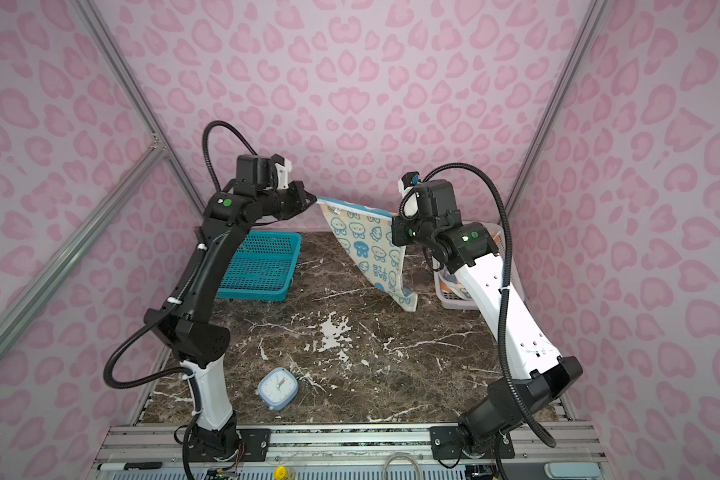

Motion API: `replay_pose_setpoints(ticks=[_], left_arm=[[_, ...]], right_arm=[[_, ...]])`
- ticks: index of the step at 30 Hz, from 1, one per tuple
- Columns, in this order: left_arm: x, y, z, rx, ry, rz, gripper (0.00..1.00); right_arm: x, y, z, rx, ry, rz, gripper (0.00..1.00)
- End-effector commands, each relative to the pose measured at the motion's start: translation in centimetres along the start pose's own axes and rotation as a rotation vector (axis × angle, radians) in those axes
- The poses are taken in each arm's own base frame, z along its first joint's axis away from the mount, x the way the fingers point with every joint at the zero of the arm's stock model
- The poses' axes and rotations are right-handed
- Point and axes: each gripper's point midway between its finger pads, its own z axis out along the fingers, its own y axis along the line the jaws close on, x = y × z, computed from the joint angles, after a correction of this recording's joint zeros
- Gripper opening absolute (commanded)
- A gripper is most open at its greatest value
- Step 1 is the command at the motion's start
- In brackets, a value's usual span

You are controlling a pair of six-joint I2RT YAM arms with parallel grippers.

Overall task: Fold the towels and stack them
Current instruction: 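Lift the towel with both grippers and lay it flat on the table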

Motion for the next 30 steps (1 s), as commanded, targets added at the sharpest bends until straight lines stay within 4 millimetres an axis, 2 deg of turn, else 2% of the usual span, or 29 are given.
replay_pose_setpoints(ticks=[1,6,12,17,21,24,27,30], left_arm=[[-3.5,-5.6,-10.0,0.091,-0.202,0.081,0.03],[-2.8,-6.7,-13.6,0.105,-0.233,0.095,0.03],[-0.3,-7.3,-17.2,0.098,-0.248,0.117,0.03],[1.8,-7.0,-19.2,0.084,-0.248,0.116,0.03],[3.2,-7.1,-20.9,0.102,-0.243,0.092,0.03],[3.9,-7.1,-21.1,0.114,-0.224,0.072,0.03],[3.9,-6.7,-20.3,0.094,-0.210,0.066,0.03],[3.6,-6.0,-18.3,0.065,-0.182,0.060,0.03]], right_arm=[[0.1,0.8,-1.4,-0.036,-0.008,-0.045,0.00],[-0.6,2.9,-4.6,-0.113,-0.068,-0.072,0.00],[-1.3,5.7,-8.6,-0.202,-0.136,-0.135,0.00],[-1.9,7.6,-12.4,-0.296,-0.199,-0.172,0.00],[-2.9,9.1,-16.5,-0.391,-0.275,-0.196,0.00],[-3.8,9.3,-18.9,-0.413,-0.328,-0.189,0.00],[-4.4,8.5,-18.5,-0.355,-0.325,-0.177,0.00],[-4.3,7.6,-16.1,-0.293,-0.272,-0.159,0.00]])
